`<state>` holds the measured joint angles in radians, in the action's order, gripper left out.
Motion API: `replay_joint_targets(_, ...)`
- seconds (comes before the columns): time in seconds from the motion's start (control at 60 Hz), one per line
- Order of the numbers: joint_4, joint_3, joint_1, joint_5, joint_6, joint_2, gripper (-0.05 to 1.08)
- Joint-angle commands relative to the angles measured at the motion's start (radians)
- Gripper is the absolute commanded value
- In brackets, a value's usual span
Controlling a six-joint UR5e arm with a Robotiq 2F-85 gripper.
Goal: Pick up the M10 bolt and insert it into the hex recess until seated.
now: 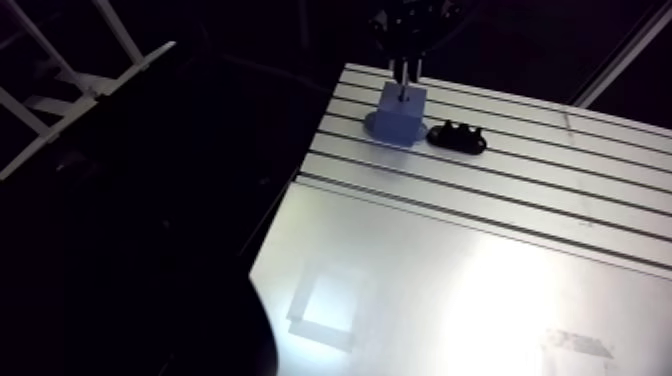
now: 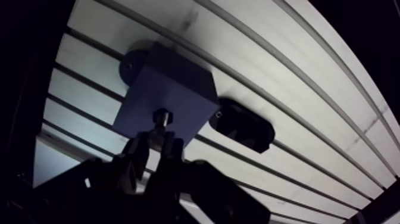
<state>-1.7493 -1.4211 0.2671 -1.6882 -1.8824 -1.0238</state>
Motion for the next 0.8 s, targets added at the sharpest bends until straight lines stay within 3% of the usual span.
replay_joint_targets(0.017, 0.001, 0.000, 0.000, 0.000, -0.001, 0.000, 1.03)
replay_joint_targets(0.8, 0.000, -0.011, -0.002, 0.000, -0.001, 0.000, 1.03)
